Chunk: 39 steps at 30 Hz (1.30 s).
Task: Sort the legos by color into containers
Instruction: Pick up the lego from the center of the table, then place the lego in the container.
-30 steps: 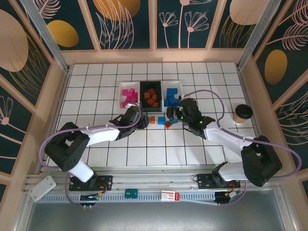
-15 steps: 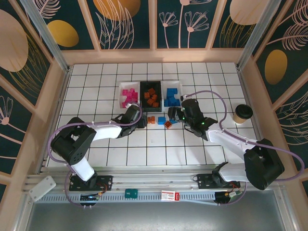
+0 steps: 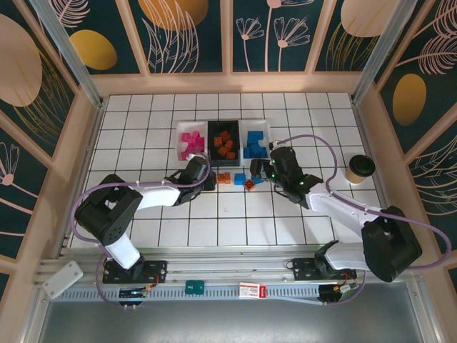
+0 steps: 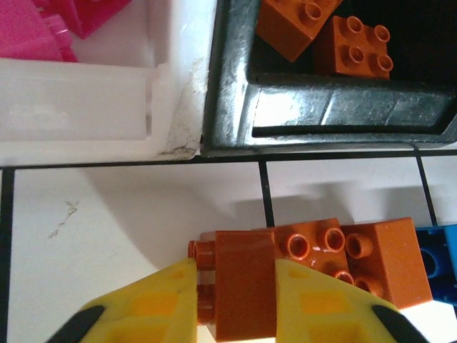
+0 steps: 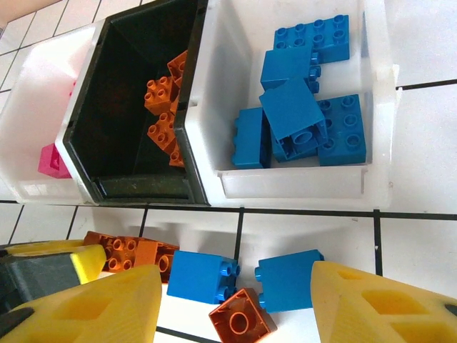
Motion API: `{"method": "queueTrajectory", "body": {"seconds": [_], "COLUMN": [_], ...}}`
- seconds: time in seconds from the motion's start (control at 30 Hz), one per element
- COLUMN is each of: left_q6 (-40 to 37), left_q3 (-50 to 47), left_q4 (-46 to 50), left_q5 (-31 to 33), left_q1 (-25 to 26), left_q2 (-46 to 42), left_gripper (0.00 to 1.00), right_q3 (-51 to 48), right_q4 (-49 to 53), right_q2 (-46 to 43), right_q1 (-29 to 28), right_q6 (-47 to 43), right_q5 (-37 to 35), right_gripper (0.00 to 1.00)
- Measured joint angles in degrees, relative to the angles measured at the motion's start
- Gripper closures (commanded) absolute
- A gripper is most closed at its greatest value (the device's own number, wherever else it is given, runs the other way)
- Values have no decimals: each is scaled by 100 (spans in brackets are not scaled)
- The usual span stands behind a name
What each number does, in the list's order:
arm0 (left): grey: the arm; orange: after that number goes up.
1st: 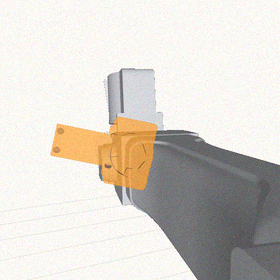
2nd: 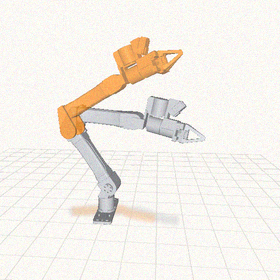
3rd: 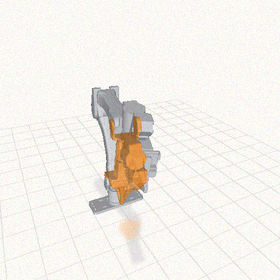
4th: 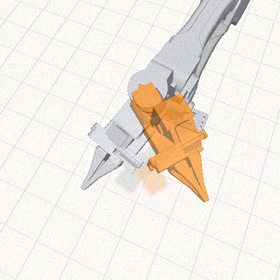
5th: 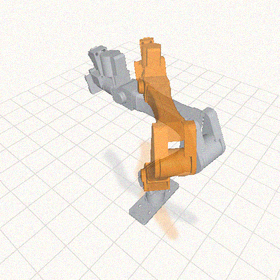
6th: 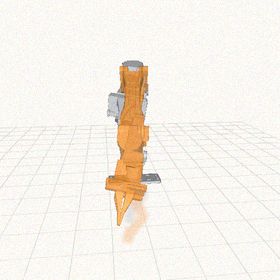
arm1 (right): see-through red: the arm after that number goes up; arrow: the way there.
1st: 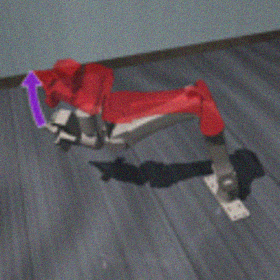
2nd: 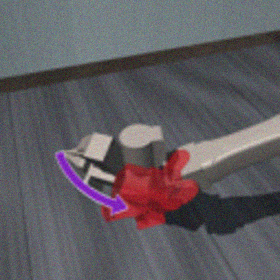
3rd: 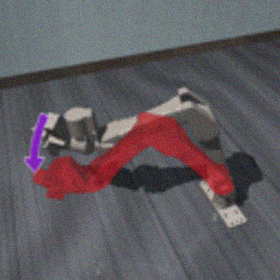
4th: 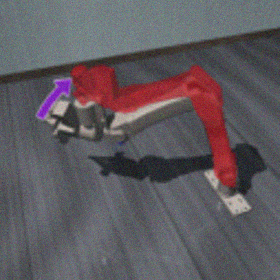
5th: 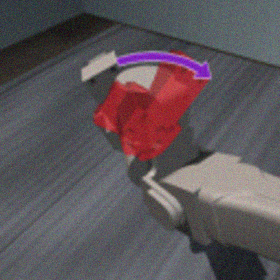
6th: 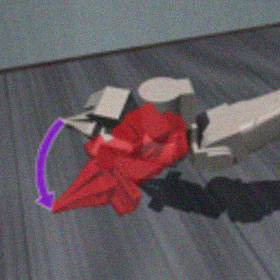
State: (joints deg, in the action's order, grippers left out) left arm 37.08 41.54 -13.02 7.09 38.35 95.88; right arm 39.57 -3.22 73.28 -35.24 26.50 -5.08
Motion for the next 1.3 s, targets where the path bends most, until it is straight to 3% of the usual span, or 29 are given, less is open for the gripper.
{"method": "queueTrajectory", "body": {"seconds": [0.2,0.33,0.47,0.7,1.03,1.17,1.3], "left_q6": [31,7,-85,-323,-518,-450,-313], "left_q3": [-393,-109,702,2588,3958,3880,3226], "left_q4": [299,579,780,1027,1665,1624,1434], "left_q5": [17,129,160,221,212,26,-280], "left_q1": [0,-7,-103,-356,-485,-498,-498], "left_q2": [-911,-1292,-975,535,1784,1646,922], "left_gripper": [81,82,83,81,46,30,16], "right_q3": [-157,-350,-466,-575,-944,-946,-942], "right_q4": [-46,-79,-87,-72,-42,-72,-153], "right_q2": [-44,-120,-136,-293,-649,-660,-579], "right_q1": [0,2,0,0,-214,-428,-595], "right_q6": [48,107,133,131,127,118,85], "right_q5": [11,17,22,22,136,221,278], "right_gripper": [42,42,42,42,42,42,42]}}
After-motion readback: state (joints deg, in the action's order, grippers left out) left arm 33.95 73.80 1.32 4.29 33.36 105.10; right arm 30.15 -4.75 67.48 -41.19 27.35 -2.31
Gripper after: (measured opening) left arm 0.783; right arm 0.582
